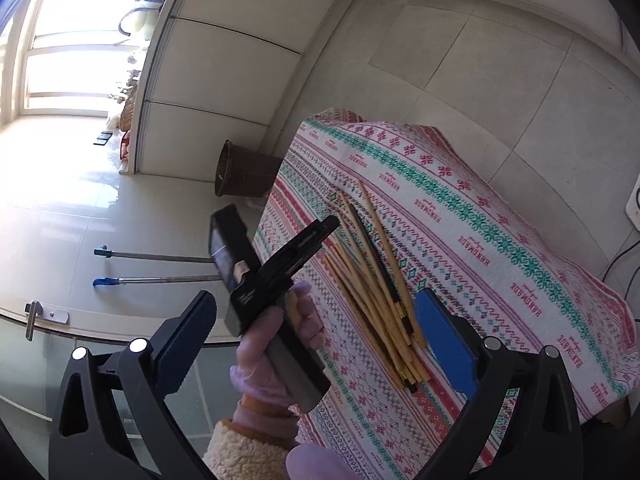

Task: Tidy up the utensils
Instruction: 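Lower the left tool onto the chopstick pile and close on one chopstick, then close the right tool on a chopstick from the pile while the left tool holds its chopstick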

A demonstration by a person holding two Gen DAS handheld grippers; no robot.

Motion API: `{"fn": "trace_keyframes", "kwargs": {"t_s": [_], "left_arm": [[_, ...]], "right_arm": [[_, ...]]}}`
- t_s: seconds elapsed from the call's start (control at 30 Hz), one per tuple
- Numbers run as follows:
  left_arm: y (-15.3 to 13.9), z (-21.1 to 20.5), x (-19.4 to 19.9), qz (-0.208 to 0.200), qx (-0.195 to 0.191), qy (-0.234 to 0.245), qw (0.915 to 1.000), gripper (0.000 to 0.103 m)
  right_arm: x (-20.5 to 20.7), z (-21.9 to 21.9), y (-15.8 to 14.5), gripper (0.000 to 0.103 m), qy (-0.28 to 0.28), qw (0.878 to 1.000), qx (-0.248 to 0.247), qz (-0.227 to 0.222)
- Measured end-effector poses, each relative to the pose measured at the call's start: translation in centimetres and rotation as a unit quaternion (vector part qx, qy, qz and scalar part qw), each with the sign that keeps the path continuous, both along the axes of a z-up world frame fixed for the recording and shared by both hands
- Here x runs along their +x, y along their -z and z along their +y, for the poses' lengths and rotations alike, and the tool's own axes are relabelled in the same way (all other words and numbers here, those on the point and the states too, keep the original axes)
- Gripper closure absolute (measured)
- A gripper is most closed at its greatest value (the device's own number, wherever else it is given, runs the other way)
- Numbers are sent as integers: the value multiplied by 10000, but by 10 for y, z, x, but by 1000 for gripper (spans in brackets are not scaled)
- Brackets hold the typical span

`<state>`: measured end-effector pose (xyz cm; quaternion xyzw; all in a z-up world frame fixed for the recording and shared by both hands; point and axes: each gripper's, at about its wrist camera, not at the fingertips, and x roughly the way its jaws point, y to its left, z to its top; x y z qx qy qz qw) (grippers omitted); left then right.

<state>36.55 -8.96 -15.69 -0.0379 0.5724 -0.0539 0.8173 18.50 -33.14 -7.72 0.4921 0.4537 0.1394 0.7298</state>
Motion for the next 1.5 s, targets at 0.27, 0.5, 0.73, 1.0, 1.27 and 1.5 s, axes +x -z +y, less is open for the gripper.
{"fn": "trace_keyframes", "kwargs": {"t_s": [0.27,0.5,0.73,1.0,1.27,1.5], "left_arm": [[29,1,27,207,229,-14,9995,85],[32,1,17,50,368,-18,9993,99],[-10,19,-35,-518,-262,132,9982,99],[-75,27,-147,-1109,-859,656,9879,99],[-91,59,-225,-1435,-1048,718,9815,99],[-114,73,-247,-1863,-1138,894,9718,99]], "right_arm": [[3,5,12,7,-122,9991,210,360],[13,4,24,7,-25,9982,-202,572],[36,12,42,7,47,9944,-666,823],[73,27,67,10,76,9858,-1360,979],[109,46,67,10,126,9766,-2050,631],[151,84,89,13,-395,9458,-3146,706]]}}
